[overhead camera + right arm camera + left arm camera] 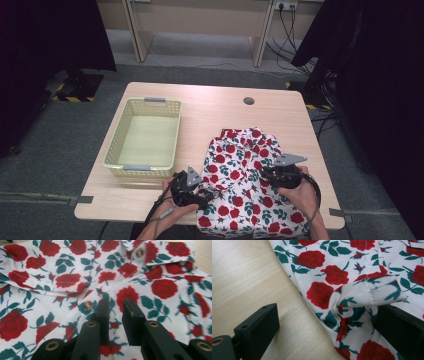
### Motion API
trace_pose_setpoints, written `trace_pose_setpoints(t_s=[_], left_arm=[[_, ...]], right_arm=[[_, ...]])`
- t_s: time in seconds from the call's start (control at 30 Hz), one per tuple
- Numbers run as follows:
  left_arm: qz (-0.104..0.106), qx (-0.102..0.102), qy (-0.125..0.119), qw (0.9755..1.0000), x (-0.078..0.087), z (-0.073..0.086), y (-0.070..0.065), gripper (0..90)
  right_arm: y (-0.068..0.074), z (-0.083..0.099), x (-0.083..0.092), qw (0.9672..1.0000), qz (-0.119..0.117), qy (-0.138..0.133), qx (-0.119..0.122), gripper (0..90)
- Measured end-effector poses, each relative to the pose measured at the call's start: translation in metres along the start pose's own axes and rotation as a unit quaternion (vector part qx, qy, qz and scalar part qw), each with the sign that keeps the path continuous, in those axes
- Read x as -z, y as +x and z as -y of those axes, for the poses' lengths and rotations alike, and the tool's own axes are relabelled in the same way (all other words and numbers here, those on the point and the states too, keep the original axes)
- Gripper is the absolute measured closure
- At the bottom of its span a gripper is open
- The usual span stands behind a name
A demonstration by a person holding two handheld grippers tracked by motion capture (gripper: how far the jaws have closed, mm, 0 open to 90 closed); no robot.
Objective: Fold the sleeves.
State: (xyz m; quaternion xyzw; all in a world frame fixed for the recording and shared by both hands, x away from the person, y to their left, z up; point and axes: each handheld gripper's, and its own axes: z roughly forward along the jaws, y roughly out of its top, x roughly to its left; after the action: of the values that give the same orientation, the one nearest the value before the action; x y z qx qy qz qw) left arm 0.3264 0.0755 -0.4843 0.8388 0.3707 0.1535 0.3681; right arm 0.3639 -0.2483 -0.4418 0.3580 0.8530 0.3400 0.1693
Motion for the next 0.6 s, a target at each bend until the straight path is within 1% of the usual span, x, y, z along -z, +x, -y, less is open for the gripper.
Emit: trace_pose_setpoints(t_s=[0.03, 0.07, 0.13, 0.2, 0.23, 0.3, 0.33, 0.37, 0.4, 0.43, 0.47, 0.5, 0.53, 0.57, 0.6], left_arm=[[0.0, 0.0, 0.0, 1.0, 0.0, 0.0, 0.0, 4.5], [0.0, 0.0, 0.0, 1.0, 0.0, 0.0, 0.0, 4.5], [0.0, 0.0, 0.0, 1.0, 0.0, 0.0, 0.0, 4.5], [0.0, 0.0, 0.0, 1.0, 0.0, 0.0, 0.0, 4.5], [0.0, 0.0, 0.0, 1.0, 0.0, 0.0, 0.0, 4.5], [0.0, 0.0, 0.0, 1.0, 0.0, 0.0, 0.0, 4.5], [0.0, 0.0, 0.0, 1.0, 0.0, 0.0, 0.0, 4.5], [0.0, 0.0, 0.0, 1.0, 0.0, 0.0, 0.0, 4.5], [0.0, 0.0, 0.0, 1.0, 0.0, 0.0, 0.0, 4.4], [0.0, 0.0, 0.0, 1.0, 0.0, 0.0, 0.0, 4.4], [0.0, 0.0, 0.0, 1.0, 0.0, 0.0, 0.0, 4.5], [0.0, 0.0, 0.0, 1.0, 0.0, 0.0, 0.0, 4.5], [0.0, 0.0, 0.0, 1.0, 0.0, 0.0, 0.0, 4.4], [0.0, 0.0, 0.0, 1.0, 0.0, 0.0, 0.0, 4.4], [0.0, 0.0, 0.0, 1.0, 0.0, 0.0, 0.0, 4.5]], right_arm=[[-0.002, 0.001, 0.003, 1.0, 0.009, 0.0, 0.002, 73.5], [-0.004, 0.001, 0.006, 0.9997, 0.024, 0.0, -0.001, 71.5], [-0.015, 0.005, 0.009, 0.9984, 0.055, 0.005, -0.011, 67.3], [-0.028, 0.013, 0.008, 0.9958, 0.087, 0.019, -0.021, 63.2], [-0.036, 0.02, 0.006, 0.994, 0.101, 0.028, -0.031, 62.2], [-0.047, 0.029, 0.003, 0.9918, 0.113, 0.037, -0.046, 62.1], [-0.053, 0.033, 0.001, 0.99, 0.124, 0.041, -0.052, 61.3], [-0.061, 0.038, 0.001, 0.99, 0.118, 0.027, -0.073, 62.0], [-0.061, 0.038, 0.001, 0.99, 0.118, 0.027, -0.073, 62.0], [-0.072, 0.042, 0.005, 0.988, 0.124, 0.023, -0.089, 63.4], [-0.076, 0.043, 0.008, 0.9849, 0.145, 0.027, -0.09, 62.3], [-0.081, 0.045, 0.01, 0.9812, 0.166, 0.034, -0.093, 62.1], [-0.087, 0.048, 0.012, 0.9799, 0.167, 0.028, -0.106, 61.9], [-0.091, 0.051, 0.015, 0.9795, 0.162, 0.021, -0.118, 61.3], [-0.093, 0.053, 0.017, 0.9781, 0.168, 0.024, -0.12, 60.4]])
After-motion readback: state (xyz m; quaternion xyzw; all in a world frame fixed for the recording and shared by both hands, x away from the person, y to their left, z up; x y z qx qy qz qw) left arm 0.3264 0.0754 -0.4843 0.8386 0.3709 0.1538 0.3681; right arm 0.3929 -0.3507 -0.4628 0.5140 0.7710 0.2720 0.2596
